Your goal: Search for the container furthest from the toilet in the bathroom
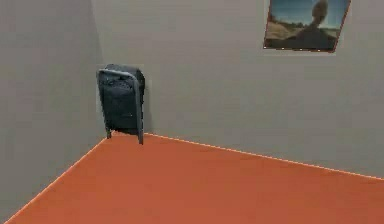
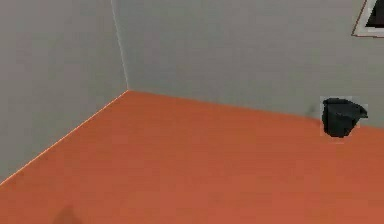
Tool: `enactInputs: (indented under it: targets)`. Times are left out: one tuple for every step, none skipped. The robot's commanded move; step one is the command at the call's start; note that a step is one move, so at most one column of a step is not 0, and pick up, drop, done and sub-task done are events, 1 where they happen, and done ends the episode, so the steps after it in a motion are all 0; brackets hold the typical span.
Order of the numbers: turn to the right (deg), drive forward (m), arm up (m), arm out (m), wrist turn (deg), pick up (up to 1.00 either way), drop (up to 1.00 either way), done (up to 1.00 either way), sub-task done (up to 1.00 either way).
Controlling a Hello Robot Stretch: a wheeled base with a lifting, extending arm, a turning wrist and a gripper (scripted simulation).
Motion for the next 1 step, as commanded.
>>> enactInputs:
  targets:
    - [0.0,1.0,0.0,0.0,0.0,0.0,0.0,0.0,0.0]
